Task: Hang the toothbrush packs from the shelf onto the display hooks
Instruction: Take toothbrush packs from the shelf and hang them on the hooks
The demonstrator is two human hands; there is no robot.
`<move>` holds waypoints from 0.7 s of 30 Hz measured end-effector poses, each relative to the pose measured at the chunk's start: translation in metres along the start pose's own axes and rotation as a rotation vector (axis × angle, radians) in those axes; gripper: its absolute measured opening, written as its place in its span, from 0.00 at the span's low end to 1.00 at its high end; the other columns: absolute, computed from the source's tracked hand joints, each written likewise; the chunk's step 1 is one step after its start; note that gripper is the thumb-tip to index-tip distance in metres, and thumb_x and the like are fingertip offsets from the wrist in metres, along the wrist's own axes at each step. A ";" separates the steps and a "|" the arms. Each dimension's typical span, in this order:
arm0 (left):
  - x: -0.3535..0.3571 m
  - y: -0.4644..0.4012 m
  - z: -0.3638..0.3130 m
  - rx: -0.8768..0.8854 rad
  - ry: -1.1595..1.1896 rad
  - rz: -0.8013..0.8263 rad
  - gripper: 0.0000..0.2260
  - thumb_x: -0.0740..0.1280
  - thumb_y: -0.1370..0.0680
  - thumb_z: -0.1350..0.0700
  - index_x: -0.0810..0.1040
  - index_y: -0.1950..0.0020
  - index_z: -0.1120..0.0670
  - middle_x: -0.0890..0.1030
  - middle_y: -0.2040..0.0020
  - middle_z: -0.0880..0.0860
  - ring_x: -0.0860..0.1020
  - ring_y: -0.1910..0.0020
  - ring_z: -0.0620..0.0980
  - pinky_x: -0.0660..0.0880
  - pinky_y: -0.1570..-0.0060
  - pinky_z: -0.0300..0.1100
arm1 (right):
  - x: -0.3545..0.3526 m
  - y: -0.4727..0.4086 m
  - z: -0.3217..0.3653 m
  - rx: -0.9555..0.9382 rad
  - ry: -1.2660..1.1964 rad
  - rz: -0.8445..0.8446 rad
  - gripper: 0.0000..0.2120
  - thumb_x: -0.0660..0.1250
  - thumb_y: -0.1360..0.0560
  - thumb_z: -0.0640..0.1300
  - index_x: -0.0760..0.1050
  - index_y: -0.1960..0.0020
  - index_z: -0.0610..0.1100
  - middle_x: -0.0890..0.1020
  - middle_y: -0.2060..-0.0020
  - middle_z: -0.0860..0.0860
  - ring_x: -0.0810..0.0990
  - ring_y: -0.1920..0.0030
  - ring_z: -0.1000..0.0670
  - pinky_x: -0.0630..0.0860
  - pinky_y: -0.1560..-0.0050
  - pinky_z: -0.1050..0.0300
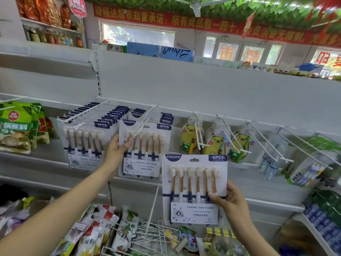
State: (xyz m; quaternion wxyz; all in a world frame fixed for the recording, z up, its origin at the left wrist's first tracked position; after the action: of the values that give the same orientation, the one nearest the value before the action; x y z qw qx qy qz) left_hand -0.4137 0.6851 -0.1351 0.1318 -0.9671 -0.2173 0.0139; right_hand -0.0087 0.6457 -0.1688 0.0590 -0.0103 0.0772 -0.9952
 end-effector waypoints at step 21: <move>0.016 -0.035 0.037 -0.042 -0.155 -0.098 0.30 0.63 0.20 0.43 0.54 0.21 0.46 0.62 0.22 0.53 0.62 0.25 0.55 0.65 0.30 0.58 | 0.030 0.004 -0.002 0.011 0.058 0.031 0.16 0.72 0.29 0.30 0.79 0.43 0.40 0.87 0.53 0.44 0.86 0.51 0.42 0.82 0.56 0.53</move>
State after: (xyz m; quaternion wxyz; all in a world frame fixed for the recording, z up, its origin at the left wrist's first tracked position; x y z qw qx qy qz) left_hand -0.4164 0.7314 -0.1608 0.0949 -0.9538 -0.2743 0.0774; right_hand -0.0379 0.6388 -0.1706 0.0723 0.0199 0.0736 -0.9945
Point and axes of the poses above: each hand's wrist, its own y-axis away from the middle knuckle, its own x-axis out of the palm, z = x × y, the point moved 10 cm from there along -y, towards the middle knuckle
